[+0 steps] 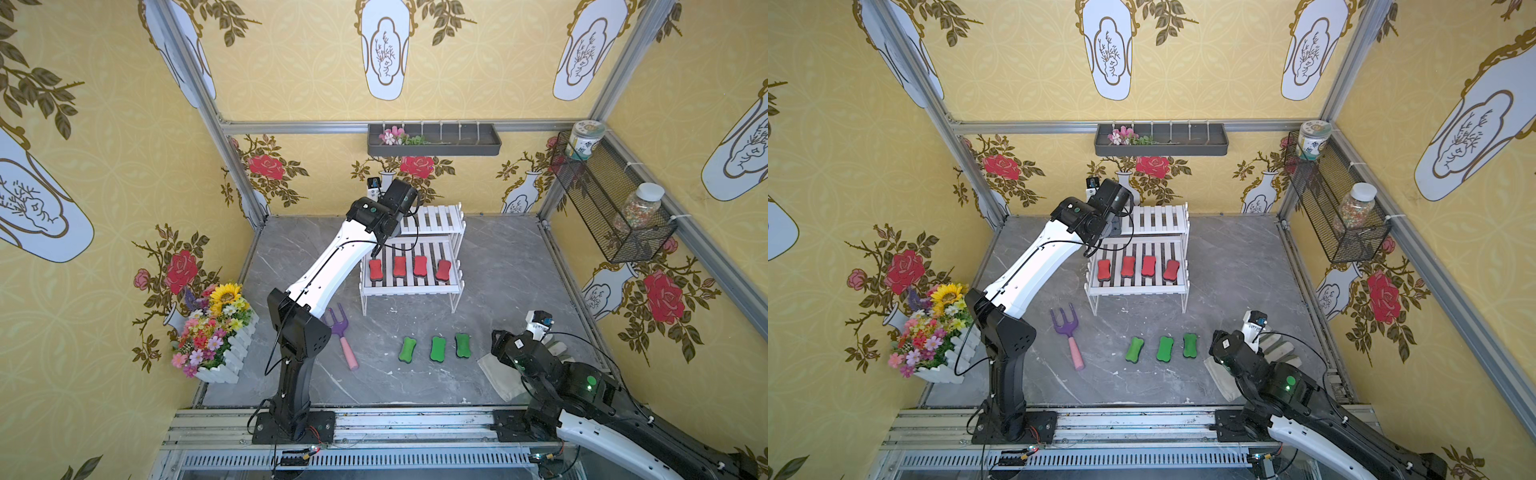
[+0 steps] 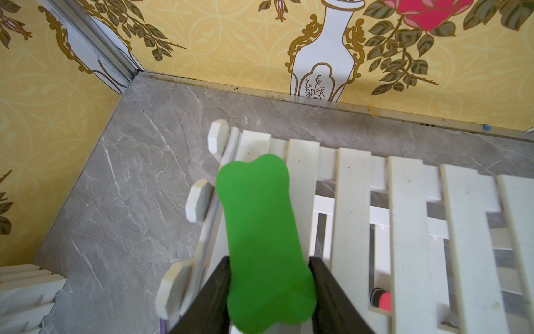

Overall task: Remove the whiteboard erasers from the shelf
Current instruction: Pick up the whiteboard eraser from the shelf.

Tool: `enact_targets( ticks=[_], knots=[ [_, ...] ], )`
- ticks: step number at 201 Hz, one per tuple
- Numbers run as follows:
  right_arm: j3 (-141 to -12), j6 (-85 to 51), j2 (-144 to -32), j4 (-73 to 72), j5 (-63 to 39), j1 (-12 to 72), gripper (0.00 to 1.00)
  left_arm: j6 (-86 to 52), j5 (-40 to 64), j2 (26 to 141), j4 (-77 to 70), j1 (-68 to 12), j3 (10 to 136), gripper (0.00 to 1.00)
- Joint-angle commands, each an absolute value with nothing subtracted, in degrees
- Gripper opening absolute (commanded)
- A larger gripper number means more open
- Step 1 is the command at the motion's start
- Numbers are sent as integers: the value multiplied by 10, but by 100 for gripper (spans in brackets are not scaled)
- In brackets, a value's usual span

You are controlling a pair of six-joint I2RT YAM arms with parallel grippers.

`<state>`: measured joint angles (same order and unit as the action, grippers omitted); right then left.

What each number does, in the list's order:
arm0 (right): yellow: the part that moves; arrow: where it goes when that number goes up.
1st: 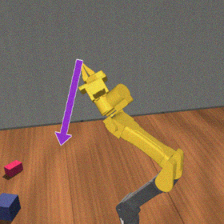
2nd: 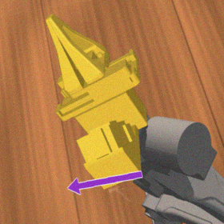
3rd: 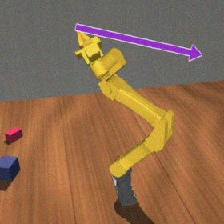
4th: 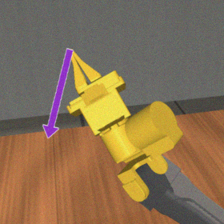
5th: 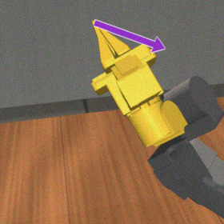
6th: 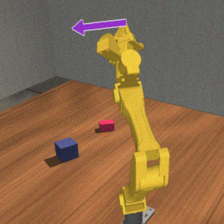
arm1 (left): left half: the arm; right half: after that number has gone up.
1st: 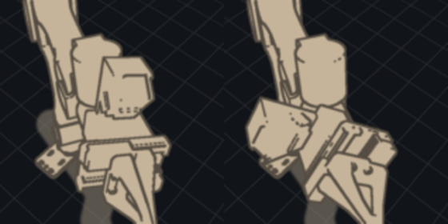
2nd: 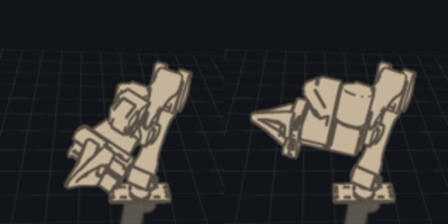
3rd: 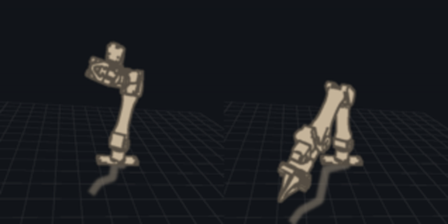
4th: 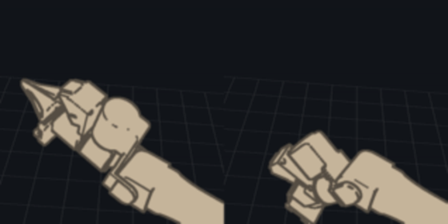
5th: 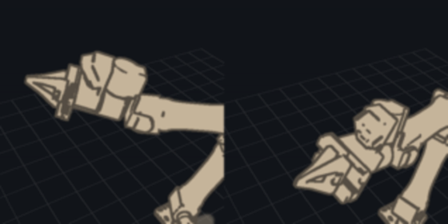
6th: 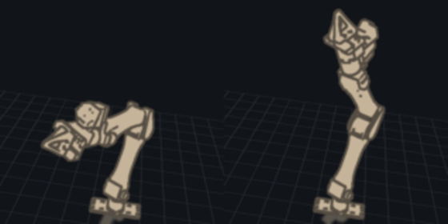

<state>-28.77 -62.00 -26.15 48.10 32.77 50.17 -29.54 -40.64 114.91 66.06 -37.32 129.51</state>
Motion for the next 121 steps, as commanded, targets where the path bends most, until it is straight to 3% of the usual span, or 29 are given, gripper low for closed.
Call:
enact_targets(
  ticks=[1, 77, 121],
  knots=[
    [-286, -626, -265, 479, 329, 502, 75, -283, -407, 1141, 651, -377, 1293, 44],
    [-296, -626, -286, 475, 330, 502, 75, -274, -441, 1081, 656, -448, 1294, 44],
    [-303, -626, -285, 488, 333, 502, 75, -321, -484, 983, 649, -536, 1159, 44]
  ],
)
